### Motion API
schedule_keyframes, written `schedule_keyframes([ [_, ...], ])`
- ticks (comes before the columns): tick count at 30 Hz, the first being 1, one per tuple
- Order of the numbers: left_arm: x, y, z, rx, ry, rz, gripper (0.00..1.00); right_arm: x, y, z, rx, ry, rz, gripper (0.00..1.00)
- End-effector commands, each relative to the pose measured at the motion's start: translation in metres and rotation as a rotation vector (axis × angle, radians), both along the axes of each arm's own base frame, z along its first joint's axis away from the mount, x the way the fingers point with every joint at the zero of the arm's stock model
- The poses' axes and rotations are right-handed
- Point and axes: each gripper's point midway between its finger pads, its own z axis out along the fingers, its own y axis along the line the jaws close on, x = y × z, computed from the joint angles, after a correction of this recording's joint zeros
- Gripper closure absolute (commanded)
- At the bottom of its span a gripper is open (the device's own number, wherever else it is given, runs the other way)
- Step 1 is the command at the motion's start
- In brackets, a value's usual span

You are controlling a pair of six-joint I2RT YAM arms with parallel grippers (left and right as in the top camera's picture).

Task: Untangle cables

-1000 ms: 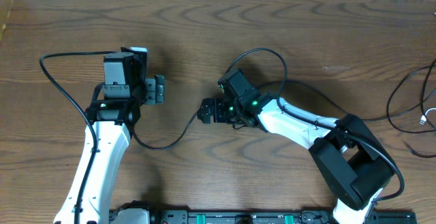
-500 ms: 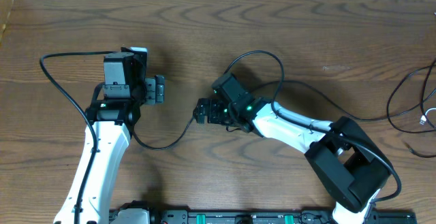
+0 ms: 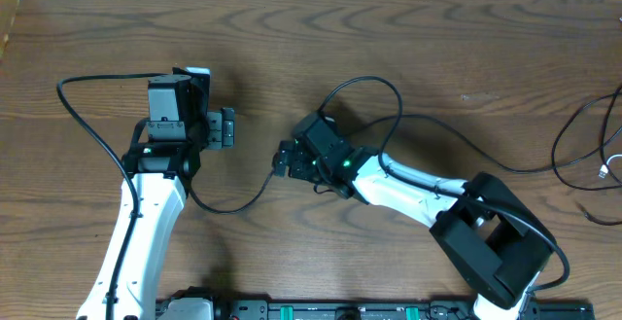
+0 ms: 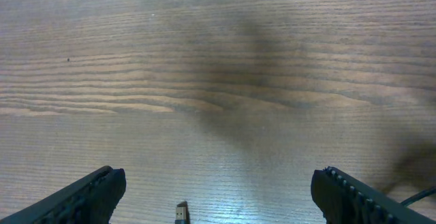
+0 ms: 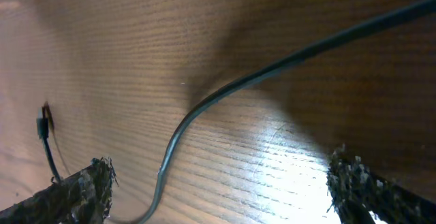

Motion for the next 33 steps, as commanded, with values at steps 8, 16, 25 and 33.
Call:
schedule_keyframes([
  [8, -0.002, 0.002, 0.001, 0.002, -0.002, 0.009, 0.08, -0.003, 0.006, -0.013, -0.014, -0.005, -0.082, 0.01],
  [16, -0.002, 0.002, 0.001, 0.002, -0.002, 0.009, 0.08, -0.008, 0.011, -0.030, -0.011, 0.026, -0.110, 0.01],
  [25, -0.002, 0.002, 0.001, 0.002, -0.002, 0.009, 0.08, -0.007, 0.018, -0.034, 0.016, 0.029, -0.133, 0.01],
  [33, -0.002, 0.002, 0.001, 0.002, -0.002, 0.009, 0.08, -0.002, 0.023, -0.032, 0.033, -0.002, -0.140, 0.01],
])
